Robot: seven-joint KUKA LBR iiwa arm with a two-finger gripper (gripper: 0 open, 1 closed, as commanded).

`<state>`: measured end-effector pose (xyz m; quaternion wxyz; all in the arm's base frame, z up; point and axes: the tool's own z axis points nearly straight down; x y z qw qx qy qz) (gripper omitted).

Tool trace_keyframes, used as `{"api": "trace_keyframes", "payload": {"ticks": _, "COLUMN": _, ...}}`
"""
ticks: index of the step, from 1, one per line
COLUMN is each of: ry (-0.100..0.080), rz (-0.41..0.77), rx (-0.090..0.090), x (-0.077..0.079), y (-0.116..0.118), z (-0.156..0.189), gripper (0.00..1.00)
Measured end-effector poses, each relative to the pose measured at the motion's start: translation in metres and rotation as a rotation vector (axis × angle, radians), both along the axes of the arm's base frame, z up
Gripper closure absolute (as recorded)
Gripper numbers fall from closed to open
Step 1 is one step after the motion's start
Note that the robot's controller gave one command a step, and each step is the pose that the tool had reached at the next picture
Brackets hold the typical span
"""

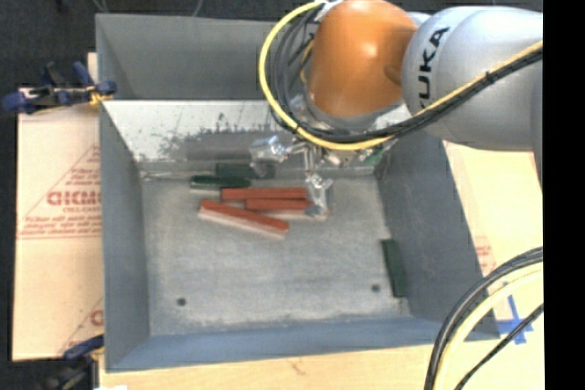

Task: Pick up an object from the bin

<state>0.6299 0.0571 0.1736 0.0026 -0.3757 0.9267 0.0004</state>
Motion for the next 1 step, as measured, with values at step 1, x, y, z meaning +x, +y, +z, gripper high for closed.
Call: {"api": "trace_keyframes", "payload": {"ticks": 1, "ry": 0.006, "rz": 0.071, "rx": 0.001, "x": 0.0008, "y": 0.0162, "z": -0.0868, "gripper": 0.00}}
